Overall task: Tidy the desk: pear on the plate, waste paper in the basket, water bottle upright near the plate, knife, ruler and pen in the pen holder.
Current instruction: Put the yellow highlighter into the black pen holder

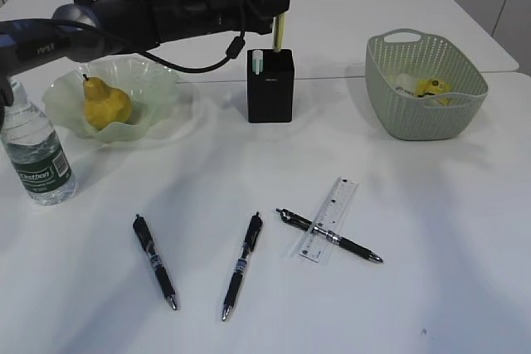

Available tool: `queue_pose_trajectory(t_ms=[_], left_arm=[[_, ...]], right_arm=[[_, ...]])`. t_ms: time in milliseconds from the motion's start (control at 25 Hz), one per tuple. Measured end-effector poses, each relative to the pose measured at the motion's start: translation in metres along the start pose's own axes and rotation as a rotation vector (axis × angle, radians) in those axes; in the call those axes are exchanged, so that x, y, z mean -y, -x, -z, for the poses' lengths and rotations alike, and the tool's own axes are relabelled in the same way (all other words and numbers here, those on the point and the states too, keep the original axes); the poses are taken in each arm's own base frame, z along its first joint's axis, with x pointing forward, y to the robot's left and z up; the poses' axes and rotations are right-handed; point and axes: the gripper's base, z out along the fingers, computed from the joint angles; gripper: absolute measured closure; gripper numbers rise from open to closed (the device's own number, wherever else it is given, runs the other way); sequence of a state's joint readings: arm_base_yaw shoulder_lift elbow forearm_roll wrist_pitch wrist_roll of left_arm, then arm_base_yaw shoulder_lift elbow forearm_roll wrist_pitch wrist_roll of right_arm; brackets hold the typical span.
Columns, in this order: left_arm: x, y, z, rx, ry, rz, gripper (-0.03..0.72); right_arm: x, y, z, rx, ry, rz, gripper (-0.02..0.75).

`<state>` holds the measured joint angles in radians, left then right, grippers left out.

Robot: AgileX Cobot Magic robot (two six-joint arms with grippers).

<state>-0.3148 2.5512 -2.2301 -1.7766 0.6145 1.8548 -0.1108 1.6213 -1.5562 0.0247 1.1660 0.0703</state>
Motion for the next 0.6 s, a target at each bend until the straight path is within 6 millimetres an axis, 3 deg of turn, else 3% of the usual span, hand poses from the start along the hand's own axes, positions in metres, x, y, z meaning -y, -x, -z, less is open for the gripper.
queue_pose_trajectory(t_ms=[600], left_arm=[[-0.004, -0.021, -0.002, -0.026, -0.008, 0.021, 0.579]], right_arm=[[0.0, 0.0, 0.0, 0.002, 0.0, 0.0, 0.265]])
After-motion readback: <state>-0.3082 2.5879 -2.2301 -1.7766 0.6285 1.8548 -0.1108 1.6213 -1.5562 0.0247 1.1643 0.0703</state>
